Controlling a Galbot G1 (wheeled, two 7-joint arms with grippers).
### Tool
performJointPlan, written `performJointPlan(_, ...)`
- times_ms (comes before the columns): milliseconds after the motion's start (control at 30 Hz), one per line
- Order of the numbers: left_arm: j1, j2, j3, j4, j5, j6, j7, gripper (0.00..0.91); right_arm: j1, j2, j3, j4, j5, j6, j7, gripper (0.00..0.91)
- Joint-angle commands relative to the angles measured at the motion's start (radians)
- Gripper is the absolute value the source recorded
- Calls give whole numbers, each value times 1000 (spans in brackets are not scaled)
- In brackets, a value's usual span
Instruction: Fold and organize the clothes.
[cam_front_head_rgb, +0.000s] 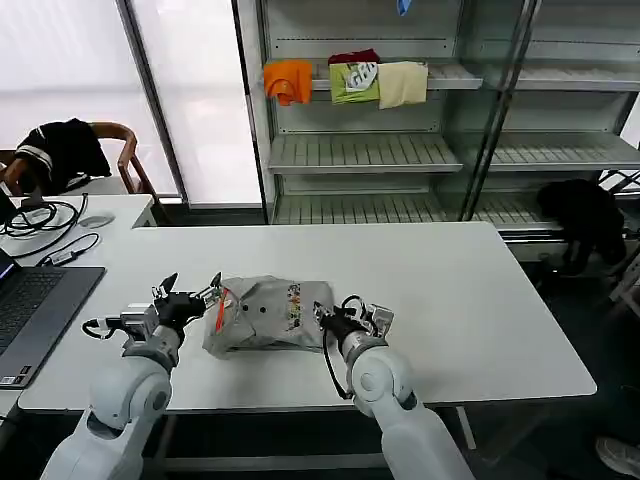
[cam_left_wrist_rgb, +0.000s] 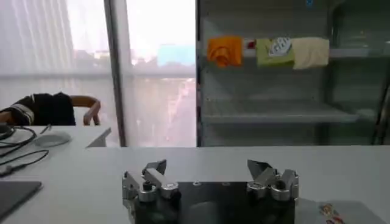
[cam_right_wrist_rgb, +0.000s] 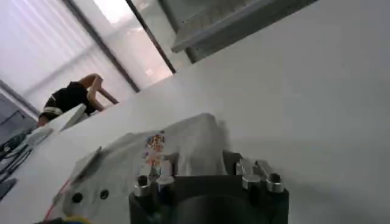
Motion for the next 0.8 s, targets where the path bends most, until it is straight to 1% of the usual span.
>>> performJointPlan(33,6,4,-10,-6,-16,1,-3,907,11,10,-14,-26,-7,-3,22,625)
performJointPlan(100,5,6,-9,-7,-18,1,-4,907,9,10,-16,-26,-9,-4,21,615)
performJointPlan(133,5,6,-10,-9,-20,1,-4,907,8,8,-19,-25,-9,-4,18,574)
performJointPlan(167,5,6,-10,-9,-20,1,-5,907,7,6,-22,-25,-12,-4,13,292)
performJointPlan(233,7,6,-11,-7,-20,1,-5,907,5,5,-24,-25,-18,-3,3,0)
performJointPlan(333,10,3,-11,-6,-20,1,-6,907,2,-3,-33,-20,-25,-3,-7,0)
performJointPlan(633,11,-8,-10,-5,-17,1,-7,907,1,-26,-38,-20,-50,-3,-14,0)
performJointPlan(800,10,-9,-11,-4,-17,1,-11,907,-1,-71,-29,1,-58,-3,-26,0)
